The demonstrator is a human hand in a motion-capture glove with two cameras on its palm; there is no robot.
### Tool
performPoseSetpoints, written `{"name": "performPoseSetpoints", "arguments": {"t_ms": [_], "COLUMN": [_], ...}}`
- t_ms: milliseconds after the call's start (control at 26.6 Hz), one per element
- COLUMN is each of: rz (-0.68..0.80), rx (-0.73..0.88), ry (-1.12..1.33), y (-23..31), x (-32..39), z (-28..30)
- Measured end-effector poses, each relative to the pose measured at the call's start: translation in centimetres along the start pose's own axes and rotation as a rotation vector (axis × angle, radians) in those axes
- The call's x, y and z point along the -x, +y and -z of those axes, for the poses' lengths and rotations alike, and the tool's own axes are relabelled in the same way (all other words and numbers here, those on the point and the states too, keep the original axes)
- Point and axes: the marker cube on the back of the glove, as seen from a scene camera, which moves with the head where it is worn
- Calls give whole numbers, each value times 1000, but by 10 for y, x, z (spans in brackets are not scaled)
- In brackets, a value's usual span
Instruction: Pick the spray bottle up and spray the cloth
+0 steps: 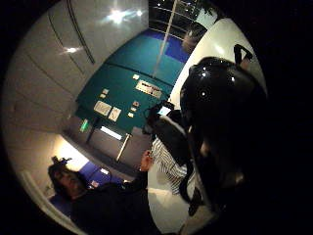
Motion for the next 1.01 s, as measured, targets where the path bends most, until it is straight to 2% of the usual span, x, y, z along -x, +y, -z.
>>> {"name": "performPoseSetpoints", "arguments": {"t_ms": [188, 338, 601, 1014], "rz": [77, 122, 184, 172], "rx": [-34, 33, 352, 806], "ry": [-21, -30, 64, 357], "y": [2, -2, -12, -18], "x": [8, 32, 77, 112], "z": [0, 2, -8, -32]}}
